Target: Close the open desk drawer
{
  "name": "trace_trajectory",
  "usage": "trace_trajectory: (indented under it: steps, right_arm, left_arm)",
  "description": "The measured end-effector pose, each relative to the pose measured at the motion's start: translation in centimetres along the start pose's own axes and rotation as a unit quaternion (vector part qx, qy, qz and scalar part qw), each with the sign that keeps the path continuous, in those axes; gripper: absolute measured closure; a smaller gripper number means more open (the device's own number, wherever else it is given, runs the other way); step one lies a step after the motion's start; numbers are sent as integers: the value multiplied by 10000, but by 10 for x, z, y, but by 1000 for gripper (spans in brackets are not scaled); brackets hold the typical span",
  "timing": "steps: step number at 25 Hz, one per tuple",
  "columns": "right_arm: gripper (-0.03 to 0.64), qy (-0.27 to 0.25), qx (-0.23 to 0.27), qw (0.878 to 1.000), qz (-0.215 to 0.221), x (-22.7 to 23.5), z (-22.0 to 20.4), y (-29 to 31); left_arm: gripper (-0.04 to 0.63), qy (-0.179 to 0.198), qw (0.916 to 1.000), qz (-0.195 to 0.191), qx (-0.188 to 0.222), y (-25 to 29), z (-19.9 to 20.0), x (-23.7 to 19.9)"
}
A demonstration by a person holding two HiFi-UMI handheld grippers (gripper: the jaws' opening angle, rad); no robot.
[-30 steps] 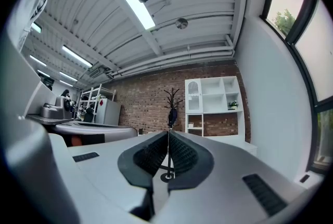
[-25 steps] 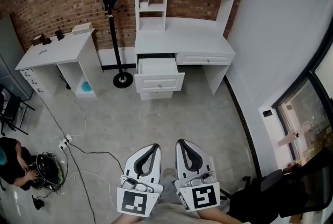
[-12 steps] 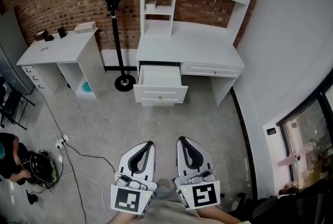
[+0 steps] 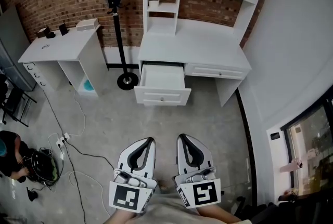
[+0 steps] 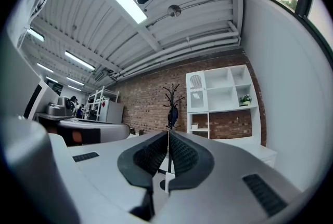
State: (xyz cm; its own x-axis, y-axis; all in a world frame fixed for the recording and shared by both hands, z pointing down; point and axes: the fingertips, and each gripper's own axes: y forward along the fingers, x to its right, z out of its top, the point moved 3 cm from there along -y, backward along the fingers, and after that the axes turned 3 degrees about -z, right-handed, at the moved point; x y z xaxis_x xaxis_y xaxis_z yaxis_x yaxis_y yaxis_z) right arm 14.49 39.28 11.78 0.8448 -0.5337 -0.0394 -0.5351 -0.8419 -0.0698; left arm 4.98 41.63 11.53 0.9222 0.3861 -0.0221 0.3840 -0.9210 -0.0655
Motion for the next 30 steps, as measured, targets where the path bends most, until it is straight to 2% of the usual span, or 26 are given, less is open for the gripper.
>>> trace_trajectory:
  steps: [3, 6, 14, 19, 23, 30]
  right_arm:
    - [586, 11, -33, 10000, 35, 5, -3, 12]
    - [586, -18, -47, 10000, 27, 9, -6, 26]
    - [586, -67, -119, 9998, -155, 31, -20, 76]
    - [586, -22, -168, 9996, -216, 46, -30, 133]
    - [586, 31, -274, 9993, -247, 56, -38, 180]
    - [586, 133, -513, 9975, -460, 69, -56, 246]
  left_arm:
    - [578, -130, 9999, -36, 67, 12, -5, -7]
    - [578, -42, 9998, -191, -5, 25, -11, -16]
    - [578, -121, 9991, -394, -72, 75, -25, -47]
    - [578, -127, 9984, -529, -165, 119, -31, -84]
    - [578, -354, 9969, -645, -269, 155, -39, -118]
    - [578, -470, 9938, -878, -486, 207, -56, -172]
